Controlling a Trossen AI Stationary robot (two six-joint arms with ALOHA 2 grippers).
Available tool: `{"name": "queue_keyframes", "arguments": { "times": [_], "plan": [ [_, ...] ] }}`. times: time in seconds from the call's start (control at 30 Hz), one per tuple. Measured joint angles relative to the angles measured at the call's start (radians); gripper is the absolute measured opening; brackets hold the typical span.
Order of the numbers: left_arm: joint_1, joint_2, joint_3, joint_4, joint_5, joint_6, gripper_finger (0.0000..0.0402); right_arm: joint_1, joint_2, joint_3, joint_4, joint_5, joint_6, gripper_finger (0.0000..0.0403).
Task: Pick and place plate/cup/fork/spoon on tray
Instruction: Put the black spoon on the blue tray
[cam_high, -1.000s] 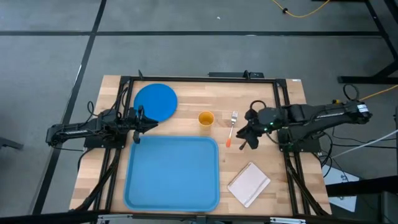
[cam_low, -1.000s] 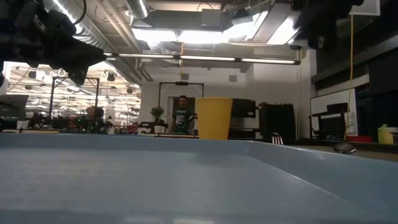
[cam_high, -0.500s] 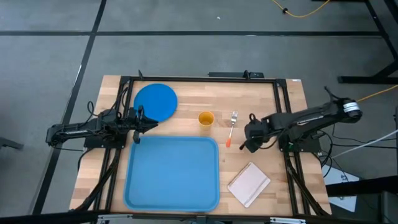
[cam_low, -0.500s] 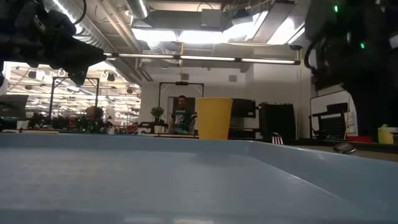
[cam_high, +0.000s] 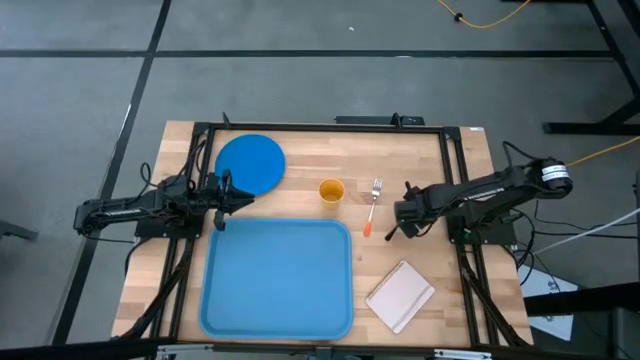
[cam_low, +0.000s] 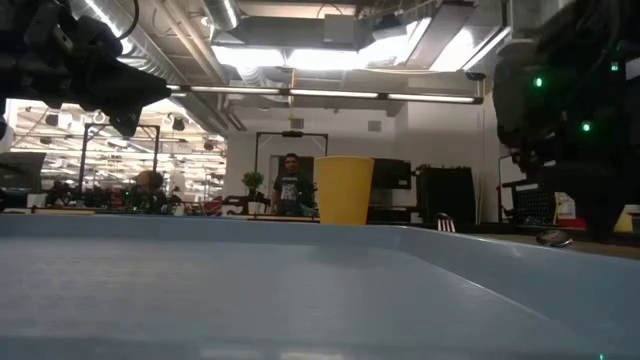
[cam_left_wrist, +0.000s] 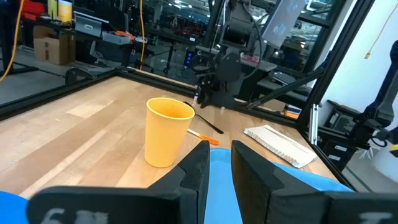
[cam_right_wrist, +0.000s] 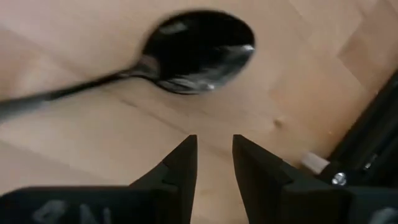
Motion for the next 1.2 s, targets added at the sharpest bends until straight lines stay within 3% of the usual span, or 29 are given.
{"name": "queue_keyframes", "arguments": {
  "times": [0.33, 0.53, 0.7, 0.97, 1.2],
  "plan": [
    [0.000, 0.000, 0.000, 0.000, 0.000, 0.000, 0.0059, -0.069, 0.016, -0.017, 0.091, 0.108, -0.030, 0.0107],
    [0.000, 0.000, 0.000, 0.000, 0.000, 0.000, 0.0059, -0.130, 0.016, -0.017, 0.264, 0.208, -0.086, 0.0107],
    [0.000, 0.000, 0.000, 0.000, 0.000, 0.000, 0.0059, -0.139, 0.016, -0.005, 0.308, 0.172, -0.135, 0.0107],
    [0.000, 0.000, 0.000, 0.000, 0.000, 0.000, 0.0059, -0.095, 0.015, 0.000, 0.312, 0.043, -0.046, 0.0107],
    [0.000, 0.000, 0.000, 0.000, 0.000, 0.000, 0.0059, -0.047, 0.015, 0.001, 0.474, 0.013, 0.025, 0.0107]
  ]
}}
